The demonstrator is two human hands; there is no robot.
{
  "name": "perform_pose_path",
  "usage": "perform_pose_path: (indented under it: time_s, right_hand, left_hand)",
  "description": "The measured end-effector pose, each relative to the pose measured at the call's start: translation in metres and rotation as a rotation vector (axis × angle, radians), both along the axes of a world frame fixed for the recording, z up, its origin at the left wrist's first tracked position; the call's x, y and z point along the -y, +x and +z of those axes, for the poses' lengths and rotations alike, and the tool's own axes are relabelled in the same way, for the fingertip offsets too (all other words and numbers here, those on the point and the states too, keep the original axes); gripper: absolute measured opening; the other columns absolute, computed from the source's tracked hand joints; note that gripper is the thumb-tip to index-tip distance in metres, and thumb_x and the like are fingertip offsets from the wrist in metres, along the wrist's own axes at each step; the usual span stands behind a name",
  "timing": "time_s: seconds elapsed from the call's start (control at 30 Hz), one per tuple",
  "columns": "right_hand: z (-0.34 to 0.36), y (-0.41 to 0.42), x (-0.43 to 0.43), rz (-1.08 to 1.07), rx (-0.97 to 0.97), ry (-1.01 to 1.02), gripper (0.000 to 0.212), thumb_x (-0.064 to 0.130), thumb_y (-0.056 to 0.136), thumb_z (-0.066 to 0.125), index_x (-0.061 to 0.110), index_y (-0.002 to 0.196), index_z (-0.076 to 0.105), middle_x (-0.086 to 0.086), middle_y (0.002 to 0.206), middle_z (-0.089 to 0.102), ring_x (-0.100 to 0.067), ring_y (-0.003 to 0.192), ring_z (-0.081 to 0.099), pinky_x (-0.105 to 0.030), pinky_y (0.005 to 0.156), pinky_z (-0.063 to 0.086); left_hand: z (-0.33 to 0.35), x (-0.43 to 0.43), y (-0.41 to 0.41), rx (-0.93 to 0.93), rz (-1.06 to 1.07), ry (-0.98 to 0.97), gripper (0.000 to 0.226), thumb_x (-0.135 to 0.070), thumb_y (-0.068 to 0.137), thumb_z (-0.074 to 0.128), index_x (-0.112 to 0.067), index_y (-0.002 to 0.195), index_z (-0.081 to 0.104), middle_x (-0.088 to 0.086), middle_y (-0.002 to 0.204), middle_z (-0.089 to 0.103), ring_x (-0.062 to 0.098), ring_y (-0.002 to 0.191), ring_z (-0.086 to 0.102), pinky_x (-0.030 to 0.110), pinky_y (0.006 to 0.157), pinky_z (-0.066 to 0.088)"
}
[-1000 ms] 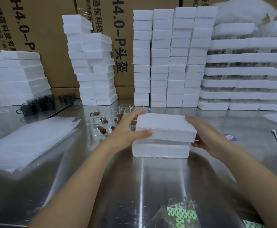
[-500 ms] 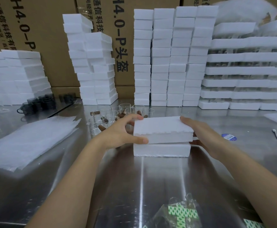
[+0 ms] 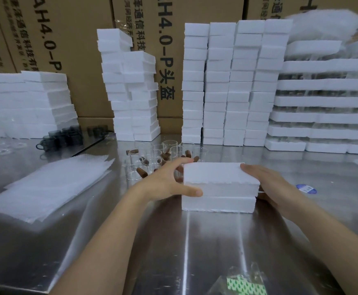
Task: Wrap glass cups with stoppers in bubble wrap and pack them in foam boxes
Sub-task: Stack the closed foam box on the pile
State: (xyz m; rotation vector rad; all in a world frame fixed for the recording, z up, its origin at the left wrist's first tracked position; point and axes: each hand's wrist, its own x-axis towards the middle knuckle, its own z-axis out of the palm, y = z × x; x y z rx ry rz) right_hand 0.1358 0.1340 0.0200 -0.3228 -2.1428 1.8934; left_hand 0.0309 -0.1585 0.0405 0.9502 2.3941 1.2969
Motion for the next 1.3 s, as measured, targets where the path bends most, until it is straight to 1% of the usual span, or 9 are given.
perform_pose_path:
  time_s: [0.13, 0.23, 0.37, 0.43, 0.6, 0.73, 0.97, 1.17, 1.3]
  right_hand:
    - [0.001, 0.002, 0.002, 0.018, -0.005, -0.024, 0.04, 0.054, 0.094, 0.07, 0.022, 0.116, 0.074, 0.001, 0.106, 0.081, -0.015, 0.088, 0.078, -0.033, 0.08, 0.055]
    - [0.002, 0.003, 0.002, 0.018, -0.003, -0.049, 0.042, 0.052, 0.096, 0.066, 0.019, 0.121, 0.072, -0.001, 0.111, 0.081, -0.023, 0.099, 0.078, -0.041, 0.095, 0.058]
    - [0.001, 0.002, 0.001, 0.041, -0.036, -0.101, 0.041, 0.048, 0.097, 0.067, 0.019, 0.126, 0.069, -0.003, 0.113, 0.08, -0.023, 0.1, 0.078, -0.039, 0.09, 0.056]
    - [0.001, 0.002, -0.002, 0.051, -0.057, -0.127, 0.043, 0.049, 0.096, 0.068, 0.023, 0.131, 0.068, -0.002, 0.12, 0.078, -0.023, 0.105, 0.077, -0.041, 0.094, 0.055]
    - [0.0, 0.004, -0.001, 0.122, -0.062, -0.079, 0.044, 0.054, 0.082, 0.079, 0.043, 0.124, 0.071, 0.005, 0.127, 0.075, -0.024, 0.112, 0.075, -0.041, 0.097, 0.054]
    - [0.003, 0.005, 0.002, 0.112, -0.069, -0.062, 0.032, 0.047, 0.09, 0.075, 0.051, 0.122, 0.07, 0.009, 0.125, 0.076, -0.022, 0.11, 0.076, -0.035, 0.091, 0.055]
    - [0.012, 0.017, -0.011, 0.27, -0.008, -0.028, 0.062, 0.062, 0.082, 0.08, 0.049, 0.138, 0.06, 0.009, 0.14, 0.068, -0.017, 0.128, 0.066, -0.043, 0.109, 0.045]
    - [0.028, 0.021, -0.001, 0.137, -0.005, 0.24, 0.055, 0.071, 0.074, 0.082, 0.06, 0.125, 0.062, 0.028, 0.126, 0.067, 0.007, 0.114, 0.065, -0.026, 0.096, 0.047]
    - [0.078, 0.02, -0.015, 0.282, 0.148, 0.61, 0.072, 0.082, 0.063, 0.081, 0.07, 0.128, 0.053, 0.042, 0.13, 0.057, 0.011, 0.121, 0.056, -0.027, 0.104, 0.045]
  left_hand:
    - [-0.003, 0.0, -0.002, 0.014, -0.005, 0.005, 0.119, -0.074, 0.043, 0.1, -0.054, 0.148, 0.046, -0.016, 0.146, 0.058, 0.012, 0.128, 0.066, 0.044, 0.116, 0.05]
    - [-0.005, -0.002, -0.003, 0.002, 0.012, 0.007, 0.116, -0.077, 0.041, 0.099, -0.054, 0.143, 0.047, -0.02, 0.136, 0.064, 0.007, 0.122, 0.068, 0.041, 0.112, 0.054]
    - [-0.005, -0.006, 0.002, -0.042, 0.013, 0.005, 0.117, -0.082, 0.043, 0.094, -0.059, 0.144, 0.038, -0.024, 0.13, 0.063, 0.005, 0.118, 0.067, 0.032, 0.104, 0.055]
    - [-0.003, -0.008, 0.005, -0.083, 0.003, -0.015, 0.101, -0.08, 0.053, 0.093, -0.07, 0.137, 0.037, -0.031, 0.134, 0.055, 0.004, 0.12, 0.063, 0.027, 0.1, 0.054]
    - [-0.007, -0.009, 0.006, -0.129, 0.024, -0.042, 0.092, -0.092, 0.049, 0.084, -0.078, 0.131, 0.045, -0.023, 0.148, 0.047, 0.012, 0.132, 0.056, 0.043, 0.115, 0.05]
    - [-0.011, -0.009, 0.006, -0.11, 0.007, -0.051, 0.097, -0.075, 0.052, 0.095, -0.078, 0.133, 0.042, -0.014, 0.143, 0.058, 0.014, 0.126, 0.064, 0.044, 0.115, 0.051]
    - [-0.008, -0.005, 0.004, -0.057, -0.03, -0.048, 0.094, -0.05, 0.063, 0.1, -0.07, 0.136, 0.045, -0.022, 0.129, 0.062, 0.01, 0.121, 0.066, 0.04, 0.112, 0.054]
    - [0.003, -0.005, 0.016, -0.141, -0.047, -0.061, 0.092, -0.038, 0.07, 0.1, -0.07, 0.135, 0.044, -0.027, 0.132, 0.056, 0.005, 0.12, 0.062, 0.031, 0.105, 0.055]
    - [0.042, -0.01, 0.029, -0.432, -0.14, -0.172, 0.094, -0.042, 0.075, 0.092, -0.07, 0.143, 0.033, -0.033, 0.137, 0.039, -0.003, 0.124, 0.045, 0.026, 0.104, 0.047]
